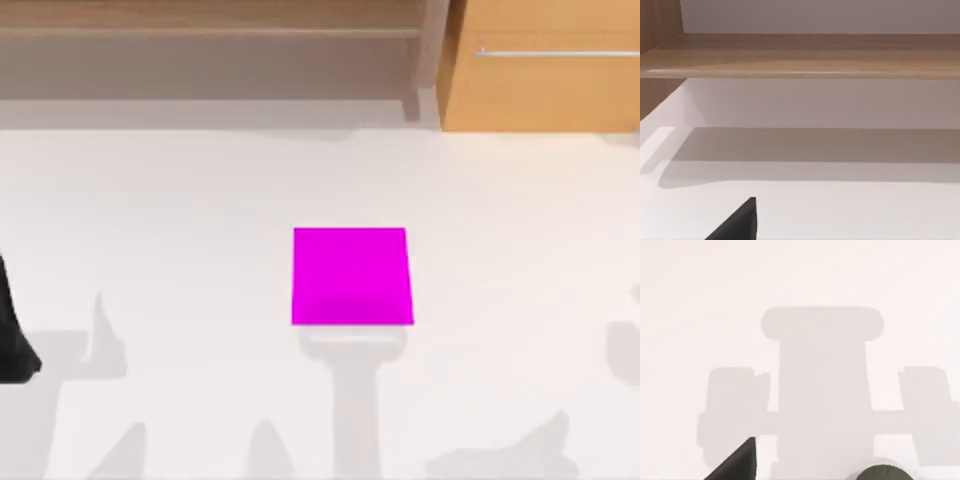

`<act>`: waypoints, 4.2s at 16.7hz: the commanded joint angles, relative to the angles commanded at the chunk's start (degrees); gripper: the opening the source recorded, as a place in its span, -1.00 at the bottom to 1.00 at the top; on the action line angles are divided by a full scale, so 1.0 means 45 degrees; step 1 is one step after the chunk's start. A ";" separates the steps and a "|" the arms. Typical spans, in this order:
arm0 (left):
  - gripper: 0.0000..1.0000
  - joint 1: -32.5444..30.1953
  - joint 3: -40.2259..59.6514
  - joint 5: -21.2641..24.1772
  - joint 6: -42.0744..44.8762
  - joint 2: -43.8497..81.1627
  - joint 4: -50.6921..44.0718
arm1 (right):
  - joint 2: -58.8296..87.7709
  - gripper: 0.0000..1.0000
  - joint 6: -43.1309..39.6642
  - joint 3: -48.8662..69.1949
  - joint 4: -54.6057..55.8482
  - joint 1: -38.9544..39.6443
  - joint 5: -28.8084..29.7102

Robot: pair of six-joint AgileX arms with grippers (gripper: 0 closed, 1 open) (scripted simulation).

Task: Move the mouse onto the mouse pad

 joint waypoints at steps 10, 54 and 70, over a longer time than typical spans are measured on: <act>1.00 0.0000 0.0000 0.0000 0.0000 0.0000 0.0000 | 0.8382 1.00 -0.0538 0.5149 -0.6354 -0.1273 -0.0018; 1.00 0.0000 0.0000 0.0000 0.0000 0.0000 0.0000 | 1.1266 -1.00 -0.0433 0.1979 -0.0453 -0.1236 -0.0022; 1.00 0.0000 0.0000 0.0000 0.0000 0.0000 0.0000 | 0.8298 -1.00 -0.0551 0.6022 -0.7116 -0.1314 0.0002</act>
